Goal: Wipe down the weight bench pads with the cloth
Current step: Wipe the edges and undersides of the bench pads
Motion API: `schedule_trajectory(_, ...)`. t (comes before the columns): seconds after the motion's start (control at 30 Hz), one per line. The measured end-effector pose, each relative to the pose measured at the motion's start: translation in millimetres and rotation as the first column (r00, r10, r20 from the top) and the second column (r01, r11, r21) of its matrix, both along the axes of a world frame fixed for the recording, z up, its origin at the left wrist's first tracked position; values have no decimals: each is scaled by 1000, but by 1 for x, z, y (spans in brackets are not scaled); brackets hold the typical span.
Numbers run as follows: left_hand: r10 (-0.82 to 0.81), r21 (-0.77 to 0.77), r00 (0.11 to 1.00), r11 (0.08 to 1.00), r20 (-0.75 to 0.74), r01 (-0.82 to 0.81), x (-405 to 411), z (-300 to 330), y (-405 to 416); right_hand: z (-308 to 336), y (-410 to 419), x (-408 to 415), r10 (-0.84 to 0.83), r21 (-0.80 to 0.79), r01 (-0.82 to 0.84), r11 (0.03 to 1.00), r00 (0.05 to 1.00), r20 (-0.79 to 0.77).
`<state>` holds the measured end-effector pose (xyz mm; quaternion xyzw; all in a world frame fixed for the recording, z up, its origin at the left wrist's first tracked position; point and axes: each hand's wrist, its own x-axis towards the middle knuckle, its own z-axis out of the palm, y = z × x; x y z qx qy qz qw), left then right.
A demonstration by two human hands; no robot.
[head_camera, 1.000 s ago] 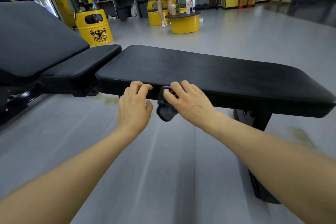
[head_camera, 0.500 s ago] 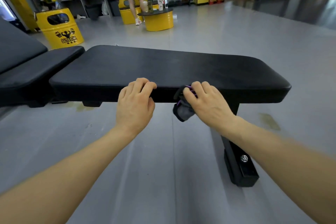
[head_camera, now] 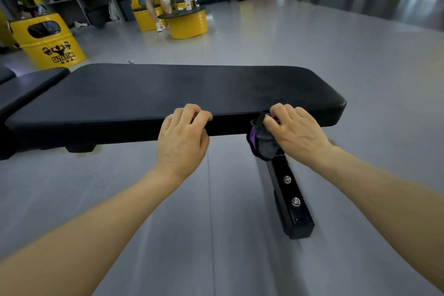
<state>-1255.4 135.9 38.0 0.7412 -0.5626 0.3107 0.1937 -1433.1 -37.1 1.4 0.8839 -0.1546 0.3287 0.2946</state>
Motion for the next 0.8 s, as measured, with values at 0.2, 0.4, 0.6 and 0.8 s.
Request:
schedule_trajectory(0.2,10,30,999,999,31,-11,-4,2,-7,7,33,43,98,-29,-96,995,992,77)
schedule_trajectory(0.4,-83,55,993,995,83,79,-35,7,-42,-1,-14,-6,35,0,-35,999,997,63)
schedule_trajectory(0.6,-188,104,979,978,78,179,-70,-7,-80,-15,-58,-69,-173,44,171,984,983,62)
schedule_trajectory(0.8,-238,152,965,963,108,221,-93,-9,-109,-26,-82,-98,-305,157,291,944,950,74)
